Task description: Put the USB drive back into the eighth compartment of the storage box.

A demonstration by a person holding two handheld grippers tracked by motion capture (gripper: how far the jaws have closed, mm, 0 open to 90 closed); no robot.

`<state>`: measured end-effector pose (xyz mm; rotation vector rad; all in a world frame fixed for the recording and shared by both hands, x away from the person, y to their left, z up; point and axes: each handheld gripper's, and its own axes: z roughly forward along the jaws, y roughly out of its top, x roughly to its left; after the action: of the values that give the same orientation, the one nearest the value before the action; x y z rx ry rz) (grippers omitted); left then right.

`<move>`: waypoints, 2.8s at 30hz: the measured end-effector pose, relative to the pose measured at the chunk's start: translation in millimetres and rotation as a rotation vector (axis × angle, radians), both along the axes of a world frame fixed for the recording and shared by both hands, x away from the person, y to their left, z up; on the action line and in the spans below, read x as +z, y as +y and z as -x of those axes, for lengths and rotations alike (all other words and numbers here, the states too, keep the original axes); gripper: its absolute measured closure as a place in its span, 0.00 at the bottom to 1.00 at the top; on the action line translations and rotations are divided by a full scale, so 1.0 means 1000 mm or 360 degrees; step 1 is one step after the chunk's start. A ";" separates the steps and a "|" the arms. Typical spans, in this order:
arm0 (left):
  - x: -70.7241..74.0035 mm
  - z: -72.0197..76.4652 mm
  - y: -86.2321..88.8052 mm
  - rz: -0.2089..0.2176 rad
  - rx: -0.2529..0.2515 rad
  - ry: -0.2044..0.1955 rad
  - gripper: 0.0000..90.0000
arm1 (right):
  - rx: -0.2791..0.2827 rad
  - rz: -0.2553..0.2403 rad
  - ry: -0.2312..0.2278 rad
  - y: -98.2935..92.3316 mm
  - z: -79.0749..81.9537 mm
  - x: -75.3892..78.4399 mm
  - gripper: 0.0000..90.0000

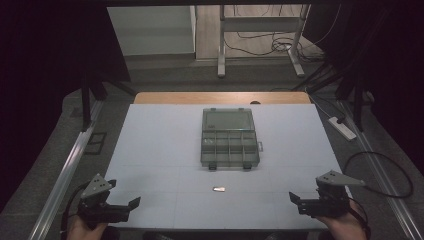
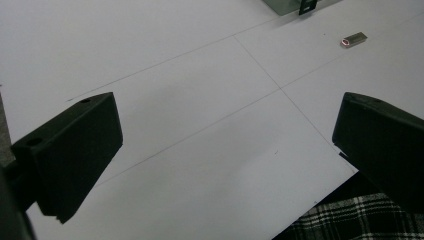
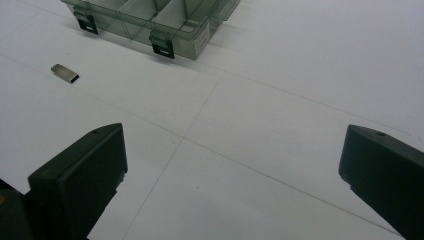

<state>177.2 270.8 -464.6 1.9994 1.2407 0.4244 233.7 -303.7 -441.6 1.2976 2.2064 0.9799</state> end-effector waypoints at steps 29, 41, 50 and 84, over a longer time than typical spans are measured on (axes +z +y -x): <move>0.000 -0.002 -0.003 -0.0034 -0.0027 0.0011 0.00 | 0.0063 -0.0040 0.0080 -0.001 -0.004 -0.001 0.01; 0.000 -0.002 -0.003 -0.0034 -0.0024 0.0012 0.00 | 0.0199 -0.0107 0.0072 0.006 -0.011 -0.001 0.00; -0.001 -0.002 -0.003 -0.0041 -0.0018 0.0021 0.00 | 0.0286 -0.0138 0.0086 0.013 -0.014 -0.003 0.00; -0.001 -0.003 -0.004 -0.0054 -0.0008 0.0030 0.00 | 0.0454 -0.0110 0.0182 0.049 -0.035 -0.007 0.00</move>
<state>180.3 266.8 -465.4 2.0390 1.2479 0.4275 268.9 -254.4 -449.1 1.1116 2.5162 1.1183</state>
